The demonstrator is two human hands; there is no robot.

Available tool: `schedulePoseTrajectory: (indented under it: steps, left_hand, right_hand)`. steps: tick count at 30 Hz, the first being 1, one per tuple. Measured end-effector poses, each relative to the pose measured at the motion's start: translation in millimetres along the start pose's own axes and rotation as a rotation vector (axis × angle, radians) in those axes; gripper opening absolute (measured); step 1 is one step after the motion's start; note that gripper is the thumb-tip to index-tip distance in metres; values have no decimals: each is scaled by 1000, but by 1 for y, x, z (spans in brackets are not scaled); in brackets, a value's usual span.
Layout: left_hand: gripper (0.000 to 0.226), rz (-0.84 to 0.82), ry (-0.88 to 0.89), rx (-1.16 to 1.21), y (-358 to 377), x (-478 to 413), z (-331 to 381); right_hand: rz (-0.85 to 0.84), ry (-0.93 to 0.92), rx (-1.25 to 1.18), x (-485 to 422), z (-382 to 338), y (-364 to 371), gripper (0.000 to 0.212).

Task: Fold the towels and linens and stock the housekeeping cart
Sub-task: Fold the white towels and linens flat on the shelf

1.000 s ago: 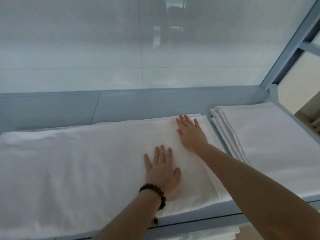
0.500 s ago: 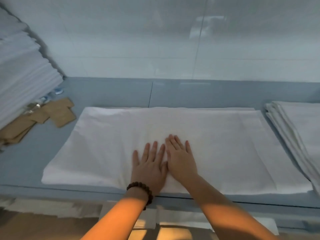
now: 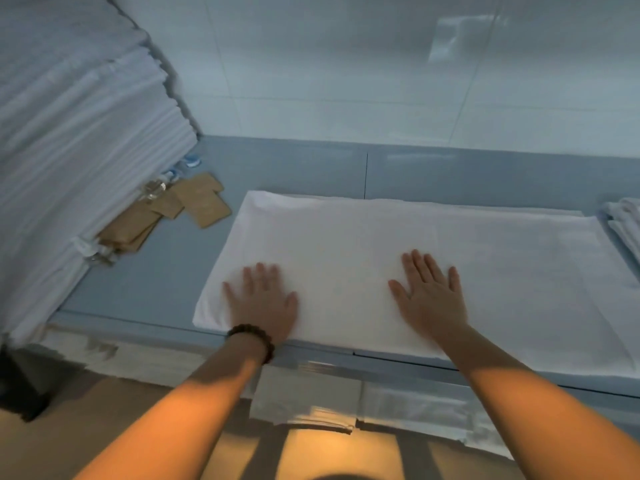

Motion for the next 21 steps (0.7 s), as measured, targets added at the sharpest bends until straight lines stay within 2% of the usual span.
schedulePoseTrajectory:
  steps: [4,6,8,12,16,18,19,21]
  left_hand:
    - [58,39,316,87,-1,-9,105]
    - [57,36,399,84,3,-10,120]
    - [60,68,383,36,6,-13,91]
    - [70,110,184,1,10,-12,-34]
    - [71,6,-27,67,8,-18,-113]
    - [69,95,-81,-23,-10,-24,-106]
    - [67,171,-25,-57,-22,-29,-87]
    - [63,262,195,-11,-38,-43,-28]
  right_hand:
    - [-35,162,-94,-3,-28,-3,63]
    - [1,172,-104,0,-33,-1,64]
    - [40,161,-95,2,-32,2,66]
    - [79,160,-74,3,-31,4,67]
    - [60,160,-46,2,-35,4,65]
    - [41,175,-28,1,-35,4,65]
    - [44,186,-24,-2,-36,2,64]
    - [107,186,-42,-12,-43,-11,56]
Point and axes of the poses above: each hand's wrist, its own x-axis away from the middle knuckle, its own y-axis out of the palm, z = x × y, the point moved 9 cm from there along -x, towards the middle knuckle, and after that the axes turned 10 degrees about y, right-handed, at the moved point
